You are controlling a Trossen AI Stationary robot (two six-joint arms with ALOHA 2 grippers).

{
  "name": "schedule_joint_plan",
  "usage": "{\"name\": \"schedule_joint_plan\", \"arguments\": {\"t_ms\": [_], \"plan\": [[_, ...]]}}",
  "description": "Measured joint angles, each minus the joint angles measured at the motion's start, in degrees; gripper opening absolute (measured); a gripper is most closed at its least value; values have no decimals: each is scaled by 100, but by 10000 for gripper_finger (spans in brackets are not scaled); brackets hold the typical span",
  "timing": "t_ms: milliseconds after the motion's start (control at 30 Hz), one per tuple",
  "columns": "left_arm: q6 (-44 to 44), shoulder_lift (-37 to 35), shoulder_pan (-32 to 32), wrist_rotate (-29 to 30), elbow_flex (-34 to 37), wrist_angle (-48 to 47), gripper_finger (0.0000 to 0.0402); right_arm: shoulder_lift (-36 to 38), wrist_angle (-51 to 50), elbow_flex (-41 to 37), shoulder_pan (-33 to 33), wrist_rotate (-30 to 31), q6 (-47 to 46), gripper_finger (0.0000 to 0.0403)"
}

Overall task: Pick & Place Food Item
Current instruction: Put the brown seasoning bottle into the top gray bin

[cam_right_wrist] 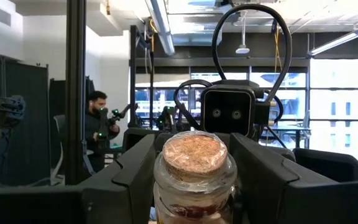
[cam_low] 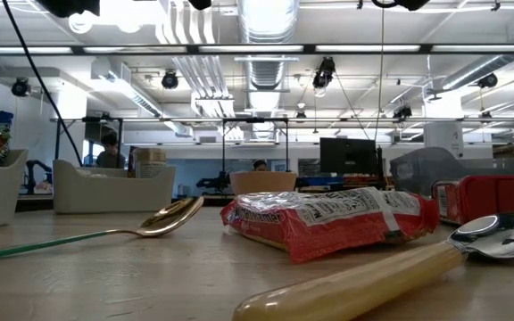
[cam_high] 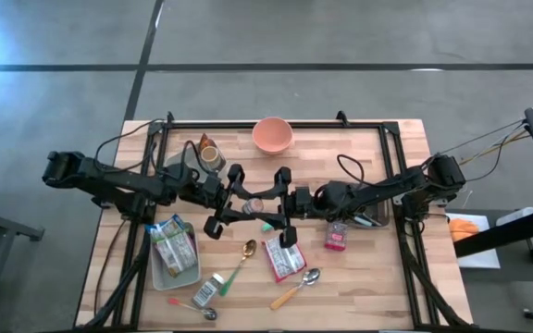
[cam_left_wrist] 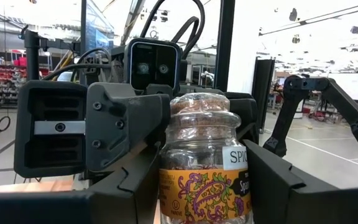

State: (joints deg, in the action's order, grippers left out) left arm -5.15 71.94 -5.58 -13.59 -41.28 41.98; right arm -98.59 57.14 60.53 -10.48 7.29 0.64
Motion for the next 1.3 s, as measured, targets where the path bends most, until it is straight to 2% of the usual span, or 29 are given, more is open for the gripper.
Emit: {"name": "schedule_joint_plan", "arguments": {"t_ms": [333, 567, 767, 1100, 1300], "plan": [[-61, -4, 0, -36, -2, 2, 186, -2, 4, 0, 0, 20, 20, 173], [-322, -9, 0, -113, -4, 7, 267, -2, 5, -2, 0, 44, 30, 173], [-397, -33, 0, -145, -14, -202, 303, 40, -58, -16, 0, 46, 37, 173], [-404, -178, 2, -126, -39, -1518, 312, 17, -516, -28, 20, 42, -221, 173], [-366, -251, 0, -147, -36, -1930, 312, 37, -524, 67, 9, 8, -215, 173]]}}
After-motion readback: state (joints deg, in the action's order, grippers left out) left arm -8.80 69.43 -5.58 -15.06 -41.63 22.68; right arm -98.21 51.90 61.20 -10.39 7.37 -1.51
